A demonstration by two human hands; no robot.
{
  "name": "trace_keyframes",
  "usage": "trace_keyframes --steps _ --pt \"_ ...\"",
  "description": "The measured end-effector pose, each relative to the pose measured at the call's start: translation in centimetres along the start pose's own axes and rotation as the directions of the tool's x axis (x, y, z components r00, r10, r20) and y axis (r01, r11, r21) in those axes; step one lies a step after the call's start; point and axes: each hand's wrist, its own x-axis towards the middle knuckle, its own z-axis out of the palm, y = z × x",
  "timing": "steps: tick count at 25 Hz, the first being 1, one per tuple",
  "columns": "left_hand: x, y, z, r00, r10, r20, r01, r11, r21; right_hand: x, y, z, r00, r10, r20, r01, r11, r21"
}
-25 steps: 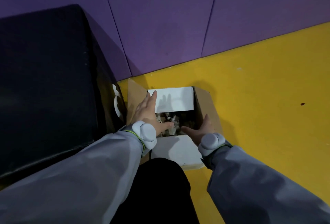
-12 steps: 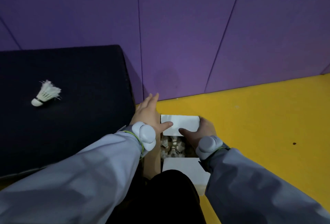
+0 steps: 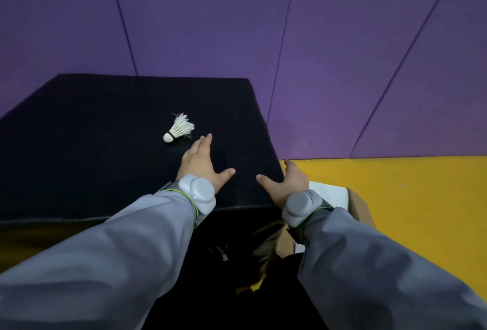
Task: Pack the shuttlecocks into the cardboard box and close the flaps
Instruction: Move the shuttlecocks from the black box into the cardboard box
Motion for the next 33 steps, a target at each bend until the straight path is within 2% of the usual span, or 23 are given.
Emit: trace_keyframes --steps 2,7,12,16,20,23,27,30,33 --pt "0.8 -2.4 -1.6 0.995 -0.074 -0.073 0.072 0.997 -0.033 -0.2 -2.3 2.0 0.996 -0.082 0.029 0.083 0.996 -0.032" --pt "3.6 -8.3 -4.0 0.969 -0.181 -0.166 0.174 0.983 -0.058 1.3 -7.7 7.3 0.974 -0.185 0.132 0.176 0.981 0.079" --pt "7.3 -11.5 -3.3 0.970 -0.204 -0.134 0.190 0.976 -0.108 4.2 -9.5 11.3 0.962 -0.217 0.167 0.199 0.973 0.120" --pt "10.3 -12.8 -1.7 0.984 -0.142 -0.106 0.147 0.988 0.038 7.8 -11.2 13.9 0.961 -0.264 0.077 0.257 0.962 0.089" --pt "12.2 -13.4 -0.5 0.983 -0.088 -0.160 0.114 0.980 0.163 10.7 -13.0 16.2 0.954 -0.298 0.032 0.296 0.954 0.044" --pt "12.2 -13.3 0.0 0.983 -0.062 -0.175 0.094 0.979 0.182 11.3 -13.0 16.5 0.954 -0.298 0.022 0.297 0.954 0.046" --pt "11.5 -12.8 -0.7 0.986 -0.099 -0.138 0.116 0.986 0.123 10.7 -12.3 15.6 0.948 -0.317 0.040 0.311 0.944 0.112" --pt "9.3 -10.8 -1.3 0.985 -0.114 -0.126 0.130 0.984 0.121 9.3 -10.2 12.5 0.949 -0.312 0.036 0.304 0.942 0.144" --pt "7.1 -7.7 -1.1 0.986 -0.129 -0.110 0.140 0.984 0.107 8.0 -7.2 8.3 0.964 -0.266 0.024 0.263 0.961 0.087"
